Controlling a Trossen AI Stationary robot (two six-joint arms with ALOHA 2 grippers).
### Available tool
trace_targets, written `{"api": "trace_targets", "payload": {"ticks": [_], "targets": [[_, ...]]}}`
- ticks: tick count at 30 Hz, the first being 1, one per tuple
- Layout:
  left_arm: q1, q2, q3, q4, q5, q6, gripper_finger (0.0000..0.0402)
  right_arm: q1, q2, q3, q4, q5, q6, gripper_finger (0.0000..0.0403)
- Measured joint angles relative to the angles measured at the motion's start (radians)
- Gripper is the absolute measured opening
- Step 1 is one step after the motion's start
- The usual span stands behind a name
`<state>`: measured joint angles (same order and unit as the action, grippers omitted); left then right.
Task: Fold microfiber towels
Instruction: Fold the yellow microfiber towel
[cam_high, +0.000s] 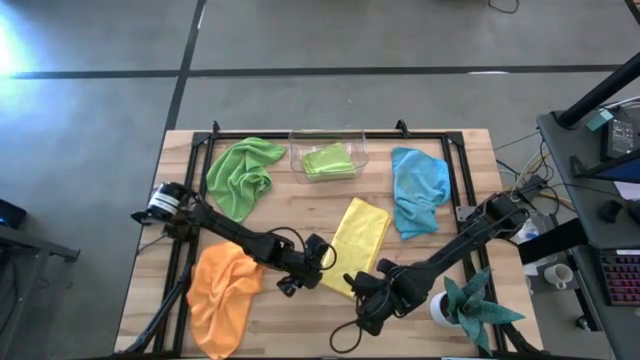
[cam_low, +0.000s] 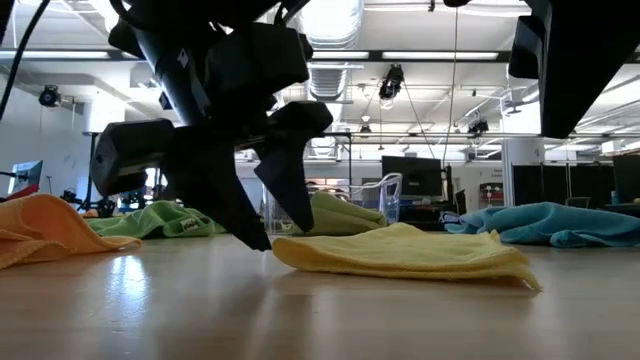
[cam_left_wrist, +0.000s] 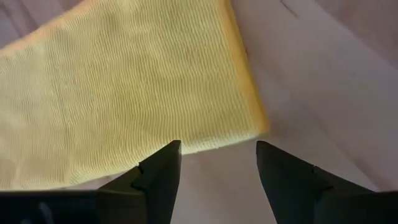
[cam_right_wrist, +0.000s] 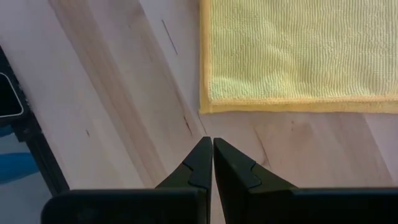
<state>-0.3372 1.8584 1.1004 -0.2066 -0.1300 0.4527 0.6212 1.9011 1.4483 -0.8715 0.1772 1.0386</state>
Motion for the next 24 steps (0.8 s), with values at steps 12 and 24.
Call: {"api": "trace_targets", "payload": {"ticks": [12,24], "targets": [[-0.005,0.003,-0.008,0.105,0.001,0.086,0.0193,0.000,0.000,-0.005,0.024,0.027,0.003,0.0013],[-0.004,0.053,-0.010,0.123,0.027,0.085,0.0193,-0.006,0.000,-0.005,0.023,-0.003,0.106,0.0013]]}}
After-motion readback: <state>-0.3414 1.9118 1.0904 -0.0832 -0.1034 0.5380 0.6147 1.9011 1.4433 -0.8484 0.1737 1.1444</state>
